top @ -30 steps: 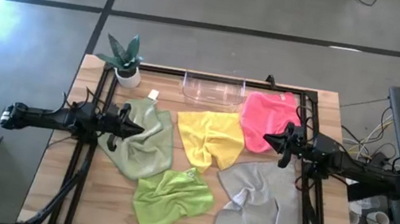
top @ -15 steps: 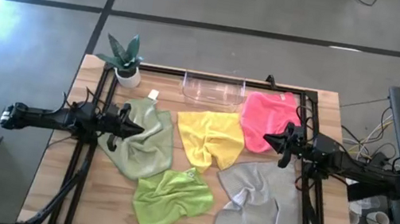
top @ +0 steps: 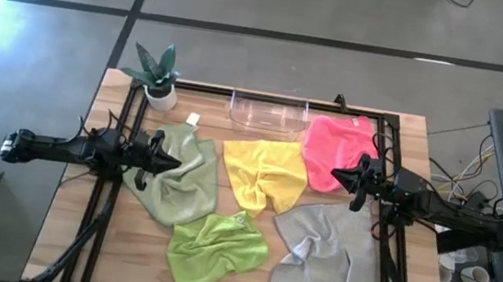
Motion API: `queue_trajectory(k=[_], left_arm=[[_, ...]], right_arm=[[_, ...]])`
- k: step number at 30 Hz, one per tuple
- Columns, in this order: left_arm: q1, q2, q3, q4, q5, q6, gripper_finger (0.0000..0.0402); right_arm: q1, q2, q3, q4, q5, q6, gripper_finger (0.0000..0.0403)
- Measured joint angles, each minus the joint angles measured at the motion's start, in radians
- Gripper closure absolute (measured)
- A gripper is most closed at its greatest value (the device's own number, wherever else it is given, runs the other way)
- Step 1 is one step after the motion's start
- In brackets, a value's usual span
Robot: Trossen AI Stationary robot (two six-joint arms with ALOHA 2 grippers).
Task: Fold microfiber towels
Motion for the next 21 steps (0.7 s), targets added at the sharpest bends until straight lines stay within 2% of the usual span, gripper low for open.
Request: queue_trajectory(k=[21], left_arm=[[0.0,0.003,0.0,0.001,-0.001,0.026,0.0394]], right_arm=[[0.0,0.0,0.0,0.0,0.0,0.0,0.0376]])
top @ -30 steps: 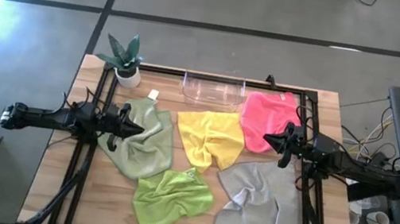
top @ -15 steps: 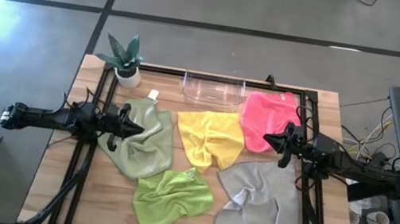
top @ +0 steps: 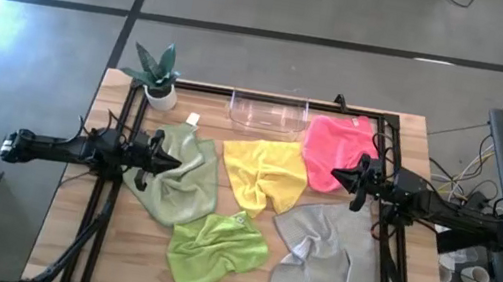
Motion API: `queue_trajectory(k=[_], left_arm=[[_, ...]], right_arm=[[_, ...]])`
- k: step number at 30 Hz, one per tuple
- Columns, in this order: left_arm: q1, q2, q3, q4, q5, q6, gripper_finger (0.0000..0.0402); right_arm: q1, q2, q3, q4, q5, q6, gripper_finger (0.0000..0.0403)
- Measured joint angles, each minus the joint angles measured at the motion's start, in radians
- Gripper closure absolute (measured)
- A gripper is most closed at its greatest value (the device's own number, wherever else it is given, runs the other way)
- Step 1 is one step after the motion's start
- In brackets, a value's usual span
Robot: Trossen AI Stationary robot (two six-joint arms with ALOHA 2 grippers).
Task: Fold microfiber towels
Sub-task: Fold the green microfiber cloth
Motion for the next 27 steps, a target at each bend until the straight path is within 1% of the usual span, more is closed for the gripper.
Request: queue_trajectory(k=[5,8,12,18,20,22,25,27], left_arm=[[0.0,0.001,0.0,-0.001,0.001,0.0,0.0393],[0.0,0.001,0.0,0.0,0.001,-0.002,0.0382],[0.0,0.001,0.0,-0.001,0.001,-0.024,0.0352],[0.0,0.004,0.0,-0.001,0.001,-0.027,0.0291],[0.0,0.003,0.0,0.0,0.001,-0.057,0.0275],[0.0,0.001,0.0,0.0,0.001,-0.075,0.0265],[0.0,0.001,0.0,0.012,0.002,-0.075,0.0261],[0.0,0.002,0.0,0.07,0.01,-0.077,0.026]], right_arm=[[0.0,0.0,0.0,0.0,0.0,0.0,0.0376],[0.0,0.0,0.0,0.0,0.0,0.0,0.0376],[0.0,0.0,0.0,0.0,0.0,0.0,0.0376],[0.0,0.0,0.0,0.0,0.0,0.0,0.0376],[0.0,0.0,0.0,0.0,0.0,0.0,0.0376],[0.0,0.0,0.0,0.0,0.0,0.0,0.0376],[0.0,0.0,0.0,0.0,0.0,0.0,0.0376],[0.0,0.0,0.0,0.0,0.0,0.0,0.0376]])
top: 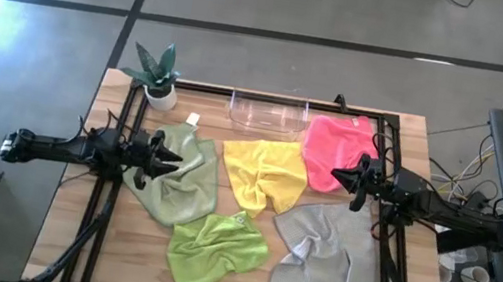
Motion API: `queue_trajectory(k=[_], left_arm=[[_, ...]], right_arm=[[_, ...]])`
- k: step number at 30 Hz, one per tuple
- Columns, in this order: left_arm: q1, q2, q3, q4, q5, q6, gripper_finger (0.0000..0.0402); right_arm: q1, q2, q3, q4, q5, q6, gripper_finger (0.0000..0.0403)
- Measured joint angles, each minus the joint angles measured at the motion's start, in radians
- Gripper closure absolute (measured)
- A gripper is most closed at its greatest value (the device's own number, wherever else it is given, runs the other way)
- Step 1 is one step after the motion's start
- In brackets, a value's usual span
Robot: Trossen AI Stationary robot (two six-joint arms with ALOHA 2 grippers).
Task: Fold microfiber towels
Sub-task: Fold the green microfiber cloth
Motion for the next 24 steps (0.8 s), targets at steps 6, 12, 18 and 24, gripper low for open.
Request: queue_trajectory(k=[6,12,18,24], left_arm=[[0.0,0.047,0.082,0.071,0.015,0.032,0.026],[-0.001,0.189,0.233,0.047,0.029,0.111,0.026],[-0.001,0.38,0.444,-0.174,0.03,0.211,0.026],[-0.031,0.567,0.659,-0.394,0.037,0.216,0.026]], right_arm=[[0.0,0.0,0.0,0.0,0.0,0.0,0.0376],[0.0,0.0,0.0,0.0,0.0,0.0,0.0376],[0.0,0.0,0.0,0.0,0.0,0.0,0.0376],[0.0,0.0,0.0,0.0,0.0,0.0,0.0376]])
